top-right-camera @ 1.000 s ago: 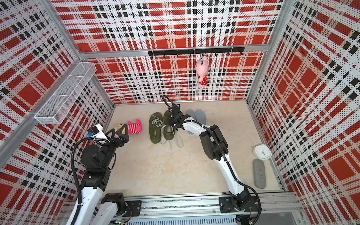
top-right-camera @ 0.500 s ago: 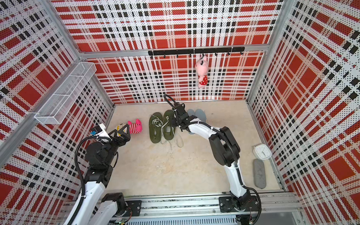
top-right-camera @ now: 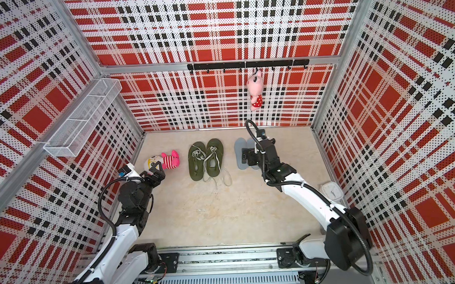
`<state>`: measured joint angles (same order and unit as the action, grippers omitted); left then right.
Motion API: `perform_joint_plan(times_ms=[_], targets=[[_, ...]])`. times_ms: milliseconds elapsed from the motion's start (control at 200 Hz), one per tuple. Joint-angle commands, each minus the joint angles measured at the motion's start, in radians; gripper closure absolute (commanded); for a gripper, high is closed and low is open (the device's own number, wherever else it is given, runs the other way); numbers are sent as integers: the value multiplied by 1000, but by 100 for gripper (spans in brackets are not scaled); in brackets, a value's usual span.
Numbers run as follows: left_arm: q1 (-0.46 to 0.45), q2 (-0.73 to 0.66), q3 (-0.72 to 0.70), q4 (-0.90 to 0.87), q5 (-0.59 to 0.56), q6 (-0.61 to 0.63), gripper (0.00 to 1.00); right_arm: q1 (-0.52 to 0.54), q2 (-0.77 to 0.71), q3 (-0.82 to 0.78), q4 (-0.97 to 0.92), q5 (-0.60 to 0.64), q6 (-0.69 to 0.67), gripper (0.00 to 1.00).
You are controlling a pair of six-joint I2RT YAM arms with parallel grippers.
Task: Remove the insole from the shoe
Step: Reset both arms
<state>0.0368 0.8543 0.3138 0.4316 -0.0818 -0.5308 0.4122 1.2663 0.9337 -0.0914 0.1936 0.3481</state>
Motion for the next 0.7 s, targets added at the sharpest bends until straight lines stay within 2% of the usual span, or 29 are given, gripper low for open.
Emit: perform_joint_plan(times_ms=[0,120,215,326,531,591,692], targets=[[-17,19,-39,133,-160,109,2,-151,-117,-177,111,-29,-56,0],[-34,74,-71,198,-234,202,2,-248,-223,-367,274,-4,-179,0],[-31,142,-96,278,-239,231,2,-318,-225,-485,428,-22,-232,0],[-7,207,-99,352,-208,280,2,-379,-135,-558,574,-43,-247,0],[32,321,-125,497,-139,330,2,-382,77,-636,953,-74,-302,0],[34,350,-129,530,-112,334,2,-381,101,-617,955,-91,-305,0],[33,389,-143,585,-87,337,2,-383,171,-651,1151,-127,-299,0]])
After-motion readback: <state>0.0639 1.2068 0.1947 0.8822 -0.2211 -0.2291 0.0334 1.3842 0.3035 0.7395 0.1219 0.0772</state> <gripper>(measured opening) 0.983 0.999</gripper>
